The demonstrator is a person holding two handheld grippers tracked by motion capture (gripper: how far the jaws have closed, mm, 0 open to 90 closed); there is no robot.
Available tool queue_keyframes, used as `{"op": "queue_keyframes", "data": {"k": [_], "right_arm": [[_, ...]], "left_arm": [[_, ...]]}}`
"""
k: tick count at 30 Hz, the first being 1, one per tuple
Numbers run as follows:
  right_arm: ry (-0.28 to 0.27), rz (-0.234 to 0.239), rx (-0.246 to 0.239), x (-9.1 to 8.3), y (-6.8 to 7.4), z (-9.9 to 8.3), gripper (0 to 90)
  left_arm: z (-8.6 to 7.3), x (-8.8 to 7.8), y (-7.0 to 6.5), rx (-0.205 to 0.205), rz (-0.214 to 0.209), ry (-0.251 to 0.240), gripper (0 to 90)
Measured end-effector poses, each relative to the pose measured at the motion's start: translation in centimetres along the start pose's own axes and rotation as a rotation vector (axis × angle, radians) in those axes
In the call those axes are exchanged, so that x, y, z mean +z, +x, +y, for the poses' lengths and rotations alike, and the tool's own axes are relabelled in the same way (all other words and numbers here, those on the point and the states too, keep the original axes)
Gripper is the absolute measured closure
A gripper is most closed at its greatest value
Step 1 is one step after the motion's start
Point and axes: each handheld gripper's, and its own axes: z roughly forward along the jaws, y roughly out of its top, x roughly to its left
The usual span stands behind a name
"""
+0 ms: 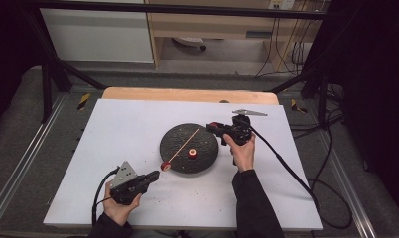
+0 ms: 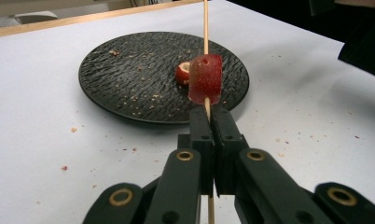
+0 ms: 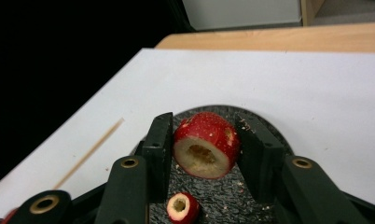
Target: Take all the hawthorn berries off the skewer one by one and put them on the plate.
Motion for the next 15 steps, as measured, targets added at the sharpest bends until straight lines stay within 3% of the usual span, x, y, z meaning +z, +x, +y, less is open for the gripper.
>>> {"op": "queue_keyframes", "data": {"k": [8, 15], "right_arm": [[0.087, -0.020, 0.000, 3.9, -0.2, -2.3, 59.7], [0.157, -0.064, -0.024, 6.0, -0.8, -4.2, 59.7]], "left_arm": [[-0.1, 0.1, 0.5, -0.012, 0.016, 0.017, 88.2], [-0.2, 0.2, 0.6, -0.016, 0.019, 0.019, 88.2]]}}
